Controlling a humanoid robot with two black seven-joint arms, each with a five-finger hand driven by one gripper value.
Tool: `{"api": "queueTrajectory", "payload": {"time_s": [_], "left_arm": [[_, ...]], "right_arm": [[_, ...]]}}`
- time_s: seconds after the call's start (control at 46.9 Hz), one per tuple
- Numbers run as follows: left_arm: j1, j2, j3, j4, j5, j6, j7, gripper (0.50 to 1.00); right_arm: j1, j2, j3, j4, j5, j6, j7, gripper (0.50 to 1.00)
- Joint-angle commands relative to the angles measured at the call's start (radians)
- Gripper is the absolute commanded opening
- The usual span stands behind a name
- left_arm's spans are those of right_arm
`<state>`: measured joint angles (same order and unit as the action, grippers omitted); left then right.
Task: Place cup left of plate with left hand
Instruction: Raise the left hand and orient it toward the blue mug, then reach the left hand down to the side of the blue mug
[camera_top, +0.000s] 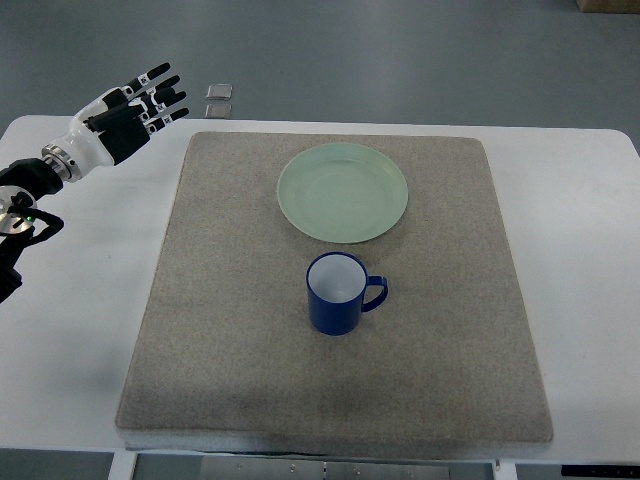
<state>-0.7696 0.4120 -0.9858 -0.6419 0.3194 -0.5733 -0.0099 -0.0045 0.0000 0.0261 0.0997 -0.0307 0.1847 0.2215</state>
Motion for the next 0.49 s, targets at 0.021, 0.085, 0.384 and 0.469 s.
{"api": "queueTrajectory", "payload": {"time_s": [0.021, 0.085, 0.384, 0.469], "left_arm": [[0.01, 0.06, 0.002, -0.12, 0.081, 0.0, -0.007, 0.999], [0.033, 0.09, 0.007, -0.188, 0.127, 0.0, -0.008, 0.999], [0.171, 0.146, 0.055, -0.396, 0.292, -0.003, -0.097, 0.999], [0.231, 0.145, 0.056, -0.467, 0.377, -0.005, -0.154, 0.999]], "right_arm": [[0.0, 0.0, 0.0, 0.0, 0.0, -0.001, -0.001, 0.932], [0.0, 0.0, 0.0, 0.0, 0.0, -0.001, 0.001, 0.932], [0.0, 0.0, 0.0, 0.0, 0.0, -0.001, -0.001, 0.932], [0.0, 0.0, 0.0, 0.0, 0.0, 0.001, 0.001, 0.932]]}}
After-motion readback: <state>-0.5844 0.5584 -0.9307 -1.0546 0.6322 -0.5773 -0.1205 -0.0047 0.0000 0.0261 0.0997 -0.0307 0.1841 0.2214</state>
